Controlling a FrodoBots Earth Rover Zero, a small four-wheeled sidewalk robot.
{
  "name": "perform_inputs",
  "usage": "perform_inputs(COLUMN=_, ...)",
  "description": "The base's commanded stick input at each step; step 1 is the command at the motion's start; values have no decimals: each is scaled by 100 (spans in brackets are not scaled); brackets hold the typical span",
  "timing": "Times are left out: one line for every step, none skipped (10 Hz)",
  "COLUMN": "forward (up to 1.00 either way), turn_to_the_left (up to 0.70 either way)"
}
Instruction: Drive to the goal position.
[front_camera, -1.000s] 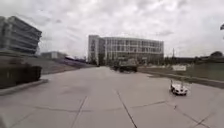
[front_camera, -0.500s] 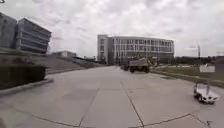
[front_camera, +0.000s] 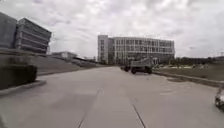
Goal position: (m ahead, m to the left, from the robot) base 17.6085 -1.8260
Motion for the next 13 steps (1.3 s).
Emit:
perform_inputs(forward=100, turn_to_the_left=0)
perform_inputs(forward=100, turn_to_the_left=0)
perform_inputs(forward=100, turn_to_the_left=0)
perform_inputs(forward=100, turn_to_the_left=0)
perform_inputs(forward=100, turn_to_the_left=0)
perform_inputs(forward=100, turn_to_the_left=0)
perform_inputs(forward=100, turn_to_the_left=0)
perform_inputs(forward=100, turn_to_the_left=0)
perform_inputs(forward=100, turn_to_the_left=0)
perform_inputs(forward=100, turn_to_the_left=0)
perform_inputs(forward=100, turn_to_the_left=0)
perform_inputs(forward=100, turn_to_the_left=0)
perform_inputs(forward=100, turn_to_the_left=0)
